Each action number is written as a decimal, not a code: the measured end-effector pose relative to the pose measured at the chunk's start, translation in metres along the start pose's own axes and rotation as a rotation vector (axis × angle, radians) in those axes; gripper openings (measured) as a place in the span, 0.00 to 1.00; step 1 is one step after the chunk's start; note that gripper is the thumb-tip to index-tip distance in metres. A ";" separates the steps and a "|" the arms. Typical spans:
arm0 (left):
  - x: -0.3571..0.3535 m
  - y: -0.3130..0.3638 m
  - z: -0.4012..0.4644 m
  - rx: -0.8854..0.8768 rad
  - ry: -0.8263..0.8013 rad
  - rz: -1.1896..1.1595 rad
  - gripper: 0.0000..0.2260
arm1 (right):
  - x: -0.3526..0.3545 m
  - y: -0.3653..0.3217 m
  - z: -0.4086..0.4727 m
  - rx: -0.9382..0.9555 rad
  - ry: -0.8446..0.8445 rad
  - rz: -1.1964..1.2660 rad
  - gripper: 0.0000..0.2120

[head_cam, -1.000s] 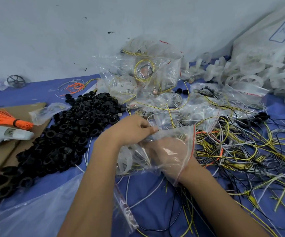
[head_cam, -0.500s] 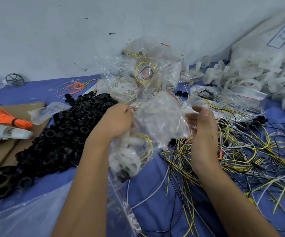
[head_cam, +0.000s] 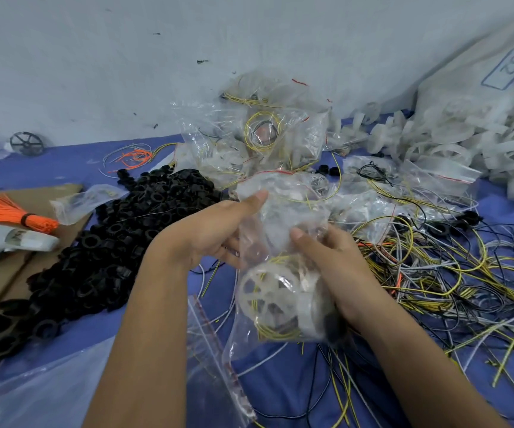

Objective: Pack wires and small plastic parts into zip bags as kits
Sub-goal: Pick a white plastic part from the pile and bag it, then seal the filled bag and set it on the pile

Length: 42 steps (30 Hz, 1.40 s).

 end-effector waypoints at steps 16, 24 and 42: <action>0.011 -0.009 -0.005 -0.095 0.005 -0.109 0.07 | 0.025 -0.004 0.007 0.020 0.039 -0.061 0.23; 0.030 -0.015 -0.009 -0.136 0.019 -0.127 0.15 | 0.033 -0.002 0.013 0.040 0.062 0.006 0.24; 0.041 -0.005 -0.018 -0.192 0.050 0.147 0.17 | 0.053 -0.016 0.009 0.197 0.293 -0.022 0.06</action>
Point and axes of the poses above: each hand's wrist, its own z-axis towards the middle knuckle, its own x-axis out of the back of the hand, y = z × x, the point moved 10 cm from there along z, towards the middle knuckle, and after that the axes turned 5 degrees about -z, right-handed, at the moved point
